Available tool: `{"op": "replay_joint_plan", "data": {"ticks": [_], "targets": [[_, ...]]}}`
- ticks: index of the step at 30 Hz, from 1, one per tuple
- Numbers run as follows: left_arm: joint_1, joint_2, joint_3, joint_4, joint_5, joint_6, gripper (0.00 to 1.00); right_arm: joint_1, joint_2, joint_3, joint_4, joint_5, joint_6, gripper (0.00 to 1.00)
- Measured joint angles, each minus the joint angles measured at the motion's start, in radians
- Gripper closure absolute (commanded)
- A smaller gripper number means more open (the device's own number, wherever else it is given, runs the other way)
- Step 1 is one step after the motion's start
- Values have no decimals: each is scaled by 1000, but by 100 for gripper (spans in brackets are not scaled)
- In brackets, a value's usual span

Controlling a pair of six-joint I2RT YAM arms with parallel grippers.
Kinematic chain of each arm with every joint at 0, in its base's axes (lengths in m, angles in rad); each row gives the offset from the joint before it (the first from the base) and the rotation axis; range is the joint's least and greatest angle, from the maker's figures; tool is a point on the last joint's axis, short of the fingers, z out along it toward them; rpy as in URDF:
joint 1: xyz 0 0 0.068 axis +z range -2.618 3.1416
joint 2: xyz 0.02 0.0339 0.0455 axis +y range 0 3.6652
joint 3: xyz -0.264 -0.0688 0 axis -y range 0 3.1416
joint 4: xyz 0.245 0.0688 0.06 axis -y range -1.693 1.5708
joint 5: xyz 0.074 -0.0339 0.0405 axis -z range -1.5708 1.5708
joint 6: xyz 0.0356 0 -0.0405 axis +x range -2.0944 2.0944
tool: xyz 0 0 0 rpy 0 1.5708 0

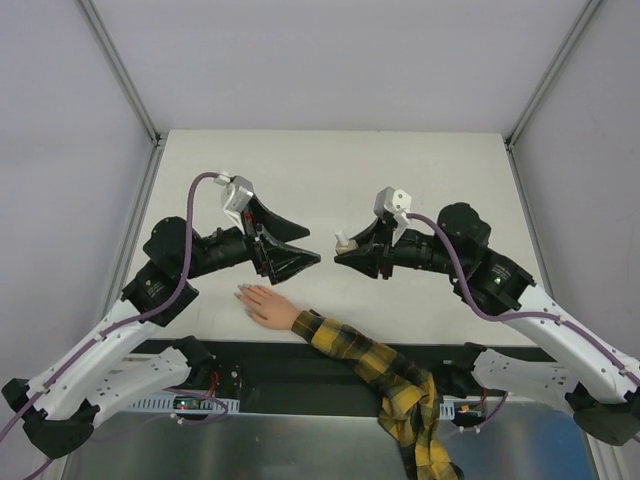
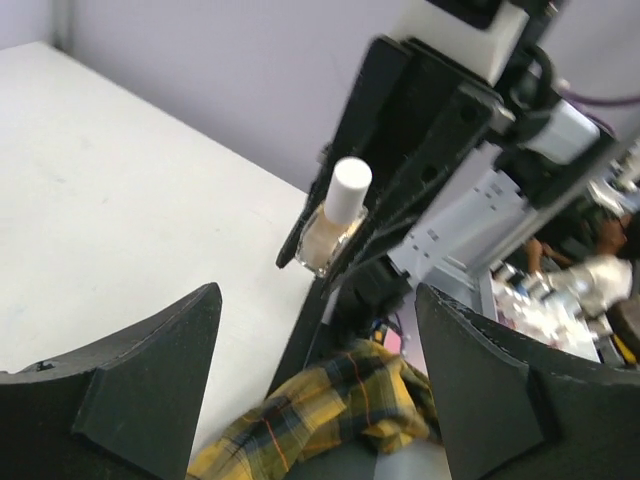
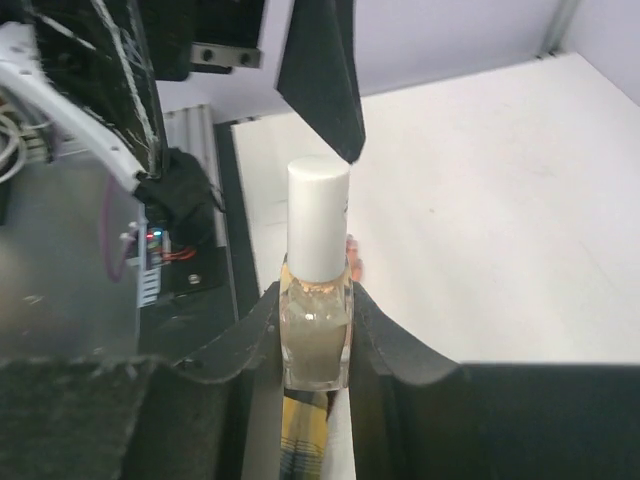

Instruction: Paint the nails

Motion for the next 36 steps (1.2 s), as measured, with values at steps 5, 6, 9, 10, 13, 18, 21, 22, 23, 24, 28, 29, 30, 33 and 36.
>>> {"op": "replay_joint_plan", "data": {"ticks": [5, 6, 9, 10, 13, 18, 21, 22, 23, 24, 28, 29, 30, 33, 36], "targets": [[0, 26, 0, -14, -206, -48, 26, 32, 48, 9, -31, 204, -1, 100], [-1, 39, 0, -18, -248, -55, 26, 35, 56, 12, -36, 240, -1, 100], [-5, 69, 0, -22, -316, -64, 26, 37, 71, 13, -42, 319, -1, 100], [-10, 78, 1, -24, -335, -68, 26, 38, 76, 15, -43, 339, 0, 100], [-35, 95, 2, -24, -389, -77, 25, 39, 95, 32, -53, 377, 0, 100], [-86, 103, 6, -23, -462, -73, 25, 42, 108, 46, -52, 411, 0, 100], [-111, 111, 10, -19, -491, -66, 25, 45, 123, 56, -53, 418, 0, 100], [-114, 114, 10, -17, -500, -62, 25, 46, 127, 58, -52, 419, 0, 100], [-121, 116, 10, -16, -513, -56, 26, 47, 130, 58, -52, 420, 0, 100], [-125, 119, 10, -15, -522, -51, 26, 49, 132, 58, -52, 422, 0, 100], [-127, 134, 12, -3, -557, -36, 30, 56, 137, 58, -52, 422, 3, 100], [-127, 139, 13, 5, -565, -31, 31, 57, 137, 58, -52, 422, 3, 100], [-127, 144, 13, 13, -569, -27, 32, 59, 137, 58, -52, 422, 3, 100], [-127, 158, 14, 43, -574, -22, 32, 67, 137, 58, -52, 425, 4, 100], [-127, 170, 15, 70, -572, -21, 32, 70, 137, 58, -52, 430, 6, 100]]}}
